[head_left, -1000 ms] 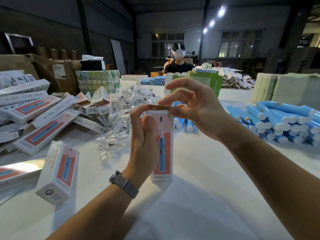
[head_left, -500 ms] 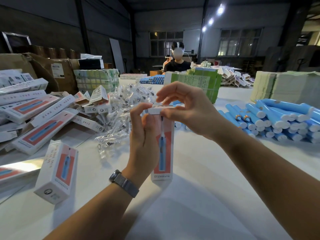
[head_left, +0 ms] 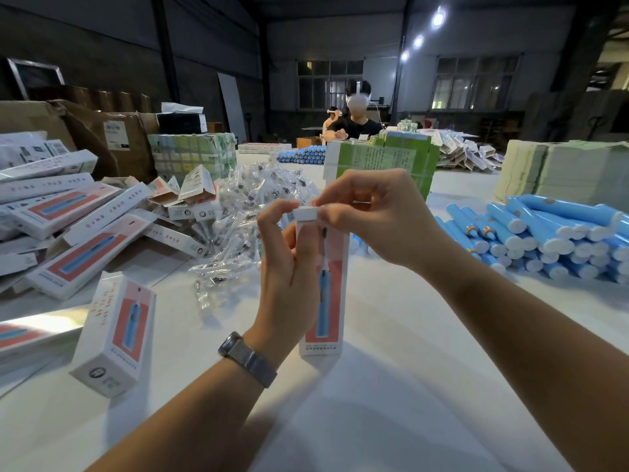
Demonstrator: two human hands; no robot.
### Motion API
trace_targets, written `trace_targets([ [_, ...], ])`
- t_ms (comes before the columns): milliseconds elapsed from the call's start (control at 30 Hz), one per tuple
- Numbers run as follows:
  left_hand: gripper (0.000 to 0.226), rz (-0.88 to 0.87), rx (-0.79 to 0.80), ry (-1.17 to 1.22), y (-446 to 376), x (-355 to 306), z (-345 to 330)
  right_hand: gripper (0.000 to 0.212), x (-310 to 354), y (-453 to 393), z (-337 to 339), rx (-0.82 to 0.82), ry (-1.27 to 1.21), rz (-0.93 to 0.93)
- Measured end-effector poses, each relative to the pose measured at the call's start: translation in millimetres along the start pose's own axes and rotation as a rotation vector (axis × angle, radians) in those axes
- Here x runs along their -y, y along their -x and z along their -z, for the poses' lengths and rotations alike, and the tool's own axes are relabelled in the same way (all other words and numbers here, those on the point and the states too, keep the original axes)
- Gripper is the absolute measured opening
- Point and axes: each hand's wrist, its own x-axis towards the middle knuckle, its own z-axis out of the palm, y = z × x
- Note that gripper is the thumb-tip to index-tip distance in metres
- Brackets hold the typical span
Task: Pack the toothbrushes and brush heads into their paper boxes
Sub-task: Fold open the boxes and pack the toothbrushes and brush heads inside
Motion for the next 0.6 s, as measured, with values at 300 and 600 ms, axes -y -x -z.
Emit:
trace_targets([
  [300,0.024,-0.013,0.023,-0.041,1.0,-2.9,1.1,0.014,1.0,-2.2,3.2,0.010,0.003,0.032],
  [600,0.026,-0.057,0.012,-0.110,-0.6,-2.8,1.5,0.015,2.5,-4.5,9.4,0.070,-0.071,-0.039],
])
